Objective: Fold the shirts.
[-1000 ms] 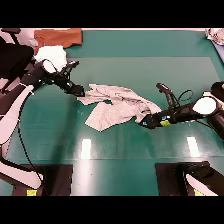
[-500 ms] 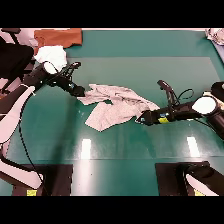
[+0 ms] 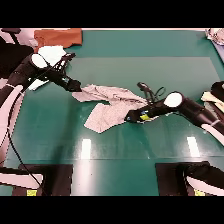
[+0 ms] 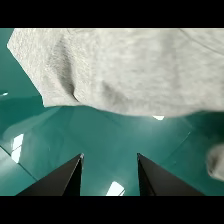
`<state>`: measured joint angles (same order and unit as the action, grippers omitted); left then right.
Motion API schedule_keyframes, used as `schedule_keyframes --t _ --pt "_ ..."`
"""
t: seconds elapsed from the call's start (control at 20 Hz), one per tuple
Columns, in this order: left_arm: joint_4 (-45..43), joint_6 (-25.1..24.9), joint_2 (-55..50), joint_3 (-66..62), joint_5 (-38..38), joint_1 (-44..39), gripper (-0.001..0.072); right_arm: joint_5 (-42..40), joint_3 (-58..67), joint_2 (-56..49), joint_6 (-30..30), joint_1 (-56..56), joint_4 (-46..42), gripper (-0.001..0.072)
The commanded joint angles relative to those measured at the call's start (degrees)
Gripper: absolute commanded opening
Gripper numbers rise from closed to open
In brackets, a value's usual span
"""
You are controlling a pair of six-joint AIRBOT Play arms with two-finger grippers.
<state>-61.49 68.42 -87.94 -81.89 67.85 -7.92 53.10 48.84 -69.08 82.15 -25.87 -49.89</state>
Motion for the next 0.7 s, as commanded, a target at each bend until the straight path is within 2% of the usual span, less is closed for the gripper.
schedule_keyframes --t 0.0,0.1,0.2,0.3,0.4,0.55,0.65 --pt "-0.92 1.68 0.7 -0.07 0.74 -0.02 0.002 -7.28 4.11 -4.46 0.0 -4.13 -2.73 0.0407" --pt "-0.83 1.68 0.7 -0.07 0.92 -0.02 0.002 -7.74 8.83 -5.99 -0.31 -2.27 -2.82 0.041" --pt "-0.02 1.66 0.7 -0.07 0.66 -0.02 0.002 -5.62 14.49 -8.11 -3.21 0.74 -2.86 0.0501" --pt "0.2 1.66 0.7 -0.07 0.66 -0.02 0.0021 -3.06 19.41 -10.64 -6.84 3.89 -2.82 0.0505" --pt "0.2 1.66 0.7 -0.07 0.48 -0.02 0.0021 1.95 23.34 -14.27 -9.29 6.51 -2.84 0.0596" --pt "0.2 1.66 0.7 -0.07 0.17 -0.02 0.002 11.91 26.95 -20.0 -10.93 8.55 -2.6 0.0603" --pt "0.2 1.66 0.7 -0.07 0.07 -0.02 0.002 15.15 27.15 -21.81 -12.15 8.07 -2.43 0.0603"
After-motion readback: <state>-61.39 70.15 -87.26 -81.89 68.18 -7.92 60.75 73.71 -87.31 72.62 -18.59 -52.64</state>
